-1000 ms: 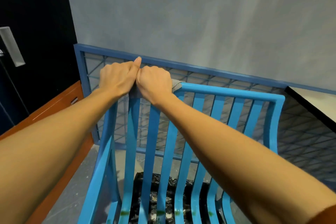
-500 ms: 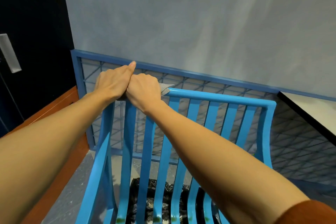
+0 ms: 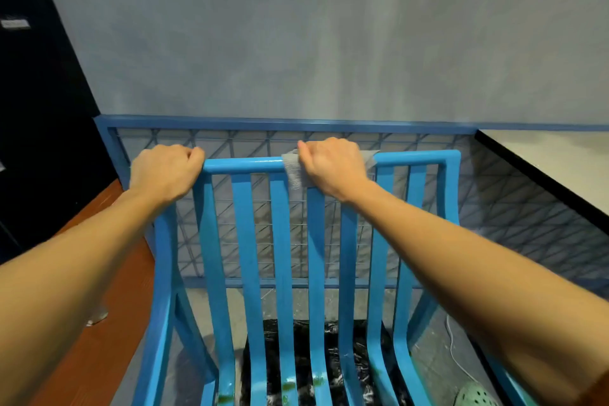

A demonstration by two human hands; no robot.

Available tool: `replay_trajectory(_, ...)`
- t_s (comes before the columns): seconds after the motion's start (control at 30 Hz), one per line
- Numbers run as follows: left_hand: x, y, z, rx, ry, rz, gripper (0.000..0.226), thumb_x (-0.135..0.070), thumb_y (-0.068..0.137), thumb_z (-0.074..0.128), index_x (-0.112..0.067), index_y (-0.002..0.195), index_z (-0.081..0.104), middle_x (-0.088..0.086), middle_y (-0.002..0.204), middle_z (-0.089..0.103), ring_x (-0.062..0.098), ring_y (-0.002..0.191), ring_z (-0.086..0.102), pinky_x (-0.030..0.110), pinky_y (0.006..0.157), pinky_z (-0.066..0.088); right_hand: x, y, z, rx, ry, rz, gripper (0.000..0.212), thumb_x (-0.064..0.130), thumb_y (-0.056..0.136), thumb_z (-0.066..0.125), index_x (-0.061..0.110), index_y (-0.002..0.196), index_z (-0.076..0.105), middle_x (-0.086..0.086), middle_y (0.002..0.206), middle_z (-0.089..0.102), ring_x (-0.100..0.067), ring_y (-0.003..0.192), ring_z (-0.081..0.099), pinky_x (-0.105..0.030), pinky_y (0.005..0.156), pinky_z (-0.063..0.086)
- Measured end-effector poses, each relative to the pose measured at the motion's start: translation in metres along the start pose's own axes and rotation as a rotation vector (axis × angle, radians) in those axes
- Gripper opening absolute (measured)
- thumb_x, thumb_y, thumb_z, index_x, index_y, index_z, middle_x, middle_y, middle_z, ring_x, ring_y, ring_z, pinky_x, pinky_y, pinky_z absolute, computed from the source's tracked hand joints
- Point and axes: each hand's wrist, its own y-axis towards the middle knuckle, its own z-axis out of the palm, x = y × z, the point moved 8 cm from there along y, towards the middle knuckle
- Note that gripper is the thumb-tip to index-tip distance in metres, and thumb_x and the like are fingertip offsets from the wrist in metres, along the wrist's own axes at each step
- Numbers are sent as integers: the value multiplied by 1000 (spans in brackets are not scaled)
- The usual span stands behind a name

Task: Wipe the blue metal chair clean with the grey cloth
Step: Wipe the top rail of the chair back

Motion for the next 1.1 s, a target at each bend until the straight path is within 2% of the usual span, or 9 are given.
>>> replay_trajectory(0.13,-1,-1,1,-20,52,15,29,-24,96,29,-14,74,47,11,72,52,33,63,43,37,58,34,-78,-23,-9,-19,2,81,51,43,97,22,17,74,59,-12,69,58,-34,72,59,-35,60,31)
replay_trajectory(0.27,0,1,2,-65,152,23,35,-26,94,31,-12,69,50,14,67,51,35,63,45,38,58,35,-139,-40,-21,-27,22,126,43,45,89,14,21,63,39,-9,60,50,-30,59,51,-36,55,36)
replay_trajectory(0.37,1,7,4,-98,183,-4,34,-22,96,36,-7,76,58,12,63,47,32,59,42,36,55,31,-178,-53,-26,-36,-13,201,42,39,92,23,18,59,39,-7,57,47,-30,56,46,-37,53,37)
replay_trajectory(0.43,2,8,5,-131,184,-13,44,-31,92,29,-6,74,60,15,61,49,33,56,42,34,52,28,-188,-53,-24,-39,-51,270,43,35,90,27,13,56,41,-8,54,44,-29,53,43,-34,50,28)
replay_trajectory(0.5,1,6,4,-179,151,-20,53,-38,84,21,-5,70,60,17,58,48,34,54,42,33,51,27,-187,-48,-21,-23,-56,327,43,32,90,31,11,55,44,-9,53,44,-27,53,43,-33,51,29)
replay_trajectory(0.6,1,1,-3,-220,69,-73,54,-36,87,28,1,75,66,21,58,46,39,59,44,37,58,33,-176,-45,-20,68,-98,319,39,24,95,37,10,59,46,-11,59,49,-29,58,48,-36,55,38)
replay_trajectory(0.77,-3,-4,-10,-255,-9,-100,45,-24,95,41,12,89,69,40,85,60,55,81,56,44,69,40,-122,-37,-21,104,-221,194,28,13,96,38,5,75,54,-21,80,63,-39,70,55,-42,62,44)
replay_trajectory(0.9,0,-6,-10,-262,-50,-84,45,-26,95,43,9,96,71,38,91,62,55,86,58,45,72,45,-45,-16,-11,86,-144,130,35,19,100,35,4,88,64,-24,93,68,-43,87,62,-42,68,42)
replay_trajectory(1.1,-3,-4,-11,-266,-118,-26,49,-38,101,38,-6,102,75,31,100,67,50,95,60,41,75,44,75,8,-1,6,-86,-111,36,34,103,29,15,93,58,-13,91,70,-38,82,63,-40,64,41)
